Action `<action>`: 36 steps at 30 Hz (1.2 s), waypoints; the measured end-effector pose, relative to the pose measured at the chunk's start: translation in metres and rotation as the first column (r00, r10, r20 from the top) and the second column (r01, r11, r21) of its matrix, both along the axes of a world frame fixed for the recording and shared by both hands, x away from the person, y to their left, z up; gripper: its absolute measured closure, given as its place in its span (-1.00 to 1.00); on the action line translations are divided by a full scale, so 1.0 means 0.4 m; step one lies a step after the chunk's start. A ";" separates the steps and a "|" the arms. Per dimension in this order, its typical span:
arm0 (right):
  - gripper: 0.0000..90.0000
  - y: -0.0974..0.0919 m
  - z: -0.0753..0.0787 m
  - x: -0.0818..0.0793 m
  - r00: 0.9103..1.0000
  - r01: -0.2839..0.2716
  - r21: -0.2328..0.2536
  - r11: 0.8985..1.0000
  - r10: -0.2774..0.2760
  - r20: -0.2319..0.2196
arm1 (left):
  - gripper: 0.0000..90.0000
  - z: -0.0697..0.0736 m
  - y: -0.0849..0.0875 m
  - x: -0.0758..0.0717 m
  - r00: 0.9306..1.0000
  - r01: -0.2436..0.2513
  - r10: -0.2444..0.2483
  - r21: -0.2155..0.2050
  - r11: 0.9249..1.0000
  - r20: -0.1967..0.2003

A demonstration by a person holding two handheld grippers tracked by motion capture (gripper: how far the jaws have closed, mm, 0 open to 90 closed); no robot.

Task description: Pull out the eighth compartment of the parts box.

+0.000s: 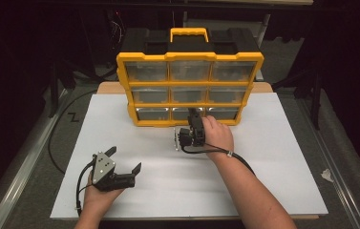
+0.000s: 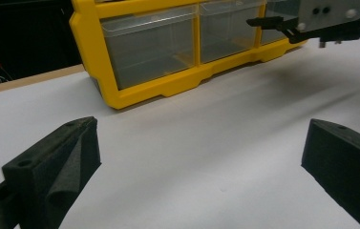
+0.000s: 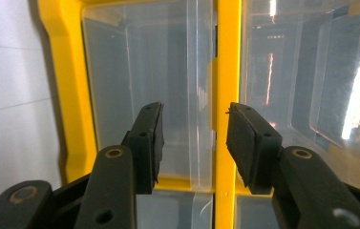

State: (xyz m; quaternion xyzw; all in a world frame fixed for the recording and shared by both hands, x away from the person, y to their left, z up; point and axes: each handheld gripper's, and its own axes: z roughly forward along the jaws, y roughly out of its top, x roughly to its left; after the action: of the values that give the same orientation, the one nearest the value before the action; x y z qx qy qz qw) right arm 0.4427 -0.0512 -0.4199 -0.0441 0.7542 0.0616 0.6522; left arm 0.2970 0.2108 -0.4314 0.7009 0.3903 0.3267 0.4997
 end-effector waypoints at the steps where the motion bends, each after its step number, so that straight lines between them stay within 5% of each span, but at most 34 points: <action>1: 0.35 0.003 0.000 0.004 1.000 -0.005 -0.009 1.000 0.005 -0.002 | -0.99 0.000 0.000 0.000 1.000 0.001 -0.001 0.001 1.000 -0.001; 9: 0.43 0.015 -0.009 0.026 1.000 -0.004 -0.025 1.000 0.004 -0.010 | -0.99 -0.001 0.002 0.004 1.000 -0.004 0.004 -0.001 1.000 -0.002; 21: 0.74 0.031 -0.025 0.026 0.996 0.007 -0.032 0.999 -0.004 0.091 | -0.99 0.000 0.004 0.003 1.000 -0.005 0.005 -0.011 1.000 0.001; 36: 0.76 0.021 -0.008 0.002 0.998 -0.010 -0.031 0.999 0.011 0.059 | -0.99 0.001 0.007 0.002 1.000 -0.008 0.008 -0.011 1.000 0.005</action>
State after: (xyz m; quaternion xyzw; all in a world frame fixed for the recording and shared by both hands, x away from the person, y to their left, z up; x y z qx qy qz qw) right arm 0.4435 -0.0428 -0.4230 -0.0599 0.7353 0.0522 0.6731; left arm 0.2979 0.2134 -0.4312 0.6957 0.3937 0.3280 0.5034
